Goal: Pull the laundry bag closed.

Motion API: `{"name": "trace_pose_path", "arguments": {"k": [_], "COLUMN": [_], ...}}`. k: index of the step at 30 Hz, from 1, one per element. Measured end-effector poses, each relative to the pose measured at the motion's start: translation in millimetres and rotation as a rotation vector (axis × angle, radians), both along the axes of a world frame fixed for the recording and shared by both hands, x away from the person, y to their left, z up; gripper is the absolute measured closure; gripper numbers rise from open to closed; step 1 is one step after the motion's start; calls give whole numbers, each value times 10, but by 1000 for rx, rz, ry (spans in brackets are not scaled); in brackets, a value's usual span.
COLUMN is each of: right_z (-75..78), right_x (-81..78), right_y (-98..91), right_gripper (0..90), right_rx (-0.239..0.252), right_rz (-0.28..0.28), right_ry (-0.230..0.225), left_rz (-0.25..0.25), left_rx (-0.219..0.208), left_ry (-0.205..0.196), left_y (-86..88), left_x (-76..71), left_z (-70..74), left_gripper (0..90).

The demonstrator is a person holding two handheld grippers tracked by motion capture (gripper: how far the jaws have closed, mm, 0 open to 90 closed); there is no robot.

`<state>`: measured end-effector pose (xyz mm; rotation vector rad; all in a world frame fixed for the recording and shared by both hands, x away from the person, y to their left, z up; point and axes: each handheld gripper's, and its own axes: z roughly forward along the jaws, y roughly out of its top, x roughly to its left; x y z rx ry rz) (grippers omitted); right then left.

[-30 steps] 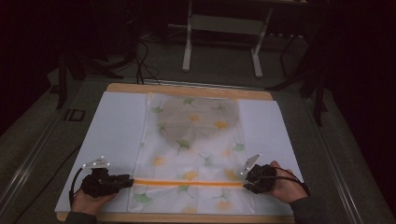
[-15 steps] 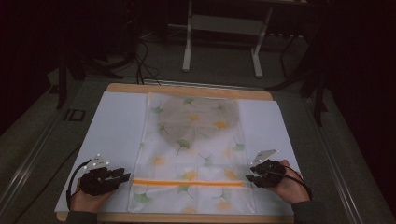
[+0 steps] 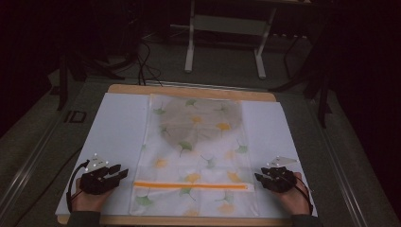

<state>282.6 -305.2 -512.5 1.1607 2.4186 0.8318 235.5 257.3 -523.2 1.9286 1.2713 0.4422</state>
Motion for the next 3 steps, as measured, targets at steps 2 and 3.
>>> {"name": "trace_pose_path", "arguments": {"k": [2, 3], "right_z": [-53, -67], "right_x": [-42, -51], "right_y": [-85, -112], "right_gripper": [612, 606], "right_rx": [42, 50], "right_rz": [-44, -67], "right_ry": [-42, -57], "left_rz": [41, 41], "left_rx": [12, 12], "left_ry": [-25, -25], "left_y": [29, 29], "left_x": [15, 15], "left_z": [-4, -4], "left_gripper": [591, 581]}}
